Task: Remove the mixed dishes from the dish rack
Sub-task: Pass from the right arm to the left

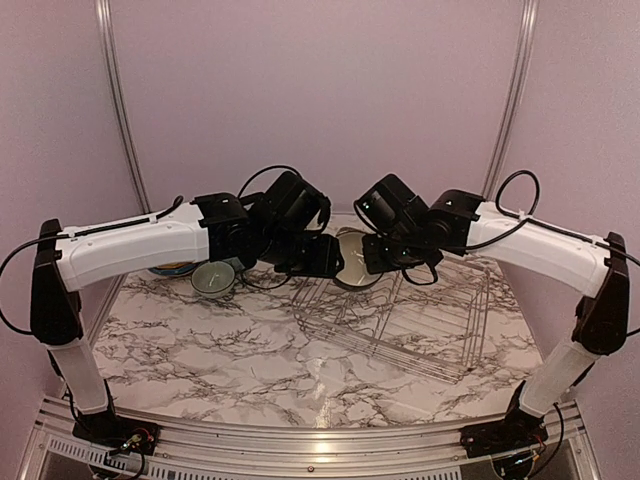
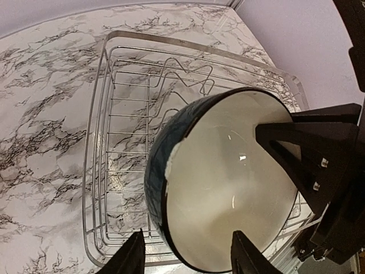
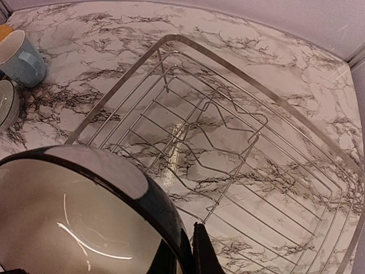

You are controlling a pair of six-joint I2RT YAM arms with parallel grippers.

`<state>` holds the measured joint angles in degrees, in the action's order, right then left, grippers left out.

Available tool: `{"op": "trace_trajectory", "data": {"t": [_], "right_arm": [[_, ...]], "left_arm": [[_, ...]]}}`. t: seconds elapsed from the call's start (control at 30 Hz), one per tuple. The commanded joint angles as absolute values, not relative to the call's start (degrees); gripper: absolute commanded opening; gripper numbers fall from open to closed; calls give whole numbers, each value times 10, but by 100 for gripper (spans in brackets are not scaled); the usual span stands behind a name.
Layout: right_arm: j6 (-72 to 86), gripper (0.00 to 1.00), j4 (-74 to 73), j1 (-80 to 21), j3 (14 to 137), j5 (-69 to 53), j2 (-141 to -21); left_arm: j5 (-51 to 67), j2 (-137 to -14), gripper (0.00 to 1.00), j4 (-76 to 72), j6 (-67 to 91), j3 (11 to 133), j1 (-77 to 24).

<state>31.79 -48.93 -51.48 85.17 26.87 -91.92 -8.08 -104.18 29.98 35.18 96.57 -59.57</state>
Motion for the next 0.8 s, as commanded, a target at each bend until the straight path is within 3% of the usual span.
{"op": "trace_trajectory", "data": {"t": [0.0,0.27,0.53,0.77], "right_arm": [[344,0,-467,-536,892,294,-919],[358,0,-492,-567,930,336,-952],[378,0,-519,-598,965,383,-979],[391,0,-502,-612,970,396,-980]], "left_arm": [[-128,-1043,48,324,356,953,-595],[-154,-1045,27,331,358,943,-594],[-177,-1045,19,336,356,936,-591],[-208,-1035,5,334,360,929,-590]]}}
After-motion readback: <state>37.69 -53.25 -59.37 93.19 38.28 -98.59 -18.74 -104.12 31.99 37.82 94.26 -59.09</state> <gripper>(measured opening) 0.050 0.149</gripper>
